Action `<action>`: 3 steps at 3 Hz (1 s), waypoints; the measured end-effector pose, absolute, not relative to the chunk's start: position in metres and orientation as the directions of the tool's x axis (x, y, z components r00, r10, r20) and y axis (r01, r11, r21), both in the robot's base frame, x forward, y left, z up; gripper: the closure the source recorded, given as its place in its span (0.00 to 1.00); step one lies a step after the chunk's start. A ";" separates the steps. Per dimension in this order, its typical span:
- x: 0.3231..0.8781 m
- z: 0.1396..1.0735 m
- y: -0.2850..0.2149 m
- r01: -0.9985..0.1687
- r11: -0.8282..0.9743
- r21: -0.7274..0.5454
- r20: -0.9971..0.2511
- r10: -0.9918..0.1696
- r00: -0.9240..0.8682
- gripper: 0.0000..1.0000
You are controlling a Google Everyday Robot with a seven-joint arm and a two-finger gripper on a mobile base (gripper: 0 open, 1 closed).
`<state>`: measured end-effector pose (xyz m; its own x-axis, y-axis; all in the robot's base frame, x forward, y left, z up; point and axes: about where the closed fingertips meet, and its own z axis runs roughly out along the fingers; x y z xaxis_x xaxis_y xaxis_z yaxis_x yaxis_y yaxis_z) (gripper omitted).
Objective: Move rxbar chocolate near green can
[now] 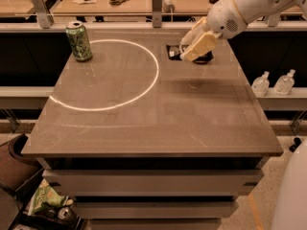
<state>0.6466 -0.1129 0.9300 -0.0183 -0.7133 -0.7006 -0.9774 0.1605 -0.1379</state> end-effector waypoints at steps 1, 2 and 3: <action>0.655 0.949 -0.088 -0.969 0.171 -0.177 -0.682 -0.731 -0.004 1.00; 0.668 0.961 -0.058 -0.953 0.196 -0.231 -0.651 -0.759 0.002 1.00; 0.688 0.970 -0.035 -0.928 0.230 -0.294 -0.629 -0.778 0.006 1.00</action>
Offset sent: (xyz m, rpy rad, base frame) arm 0.0398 0.0891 0.0476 -0.1297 -0.1696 -0.1235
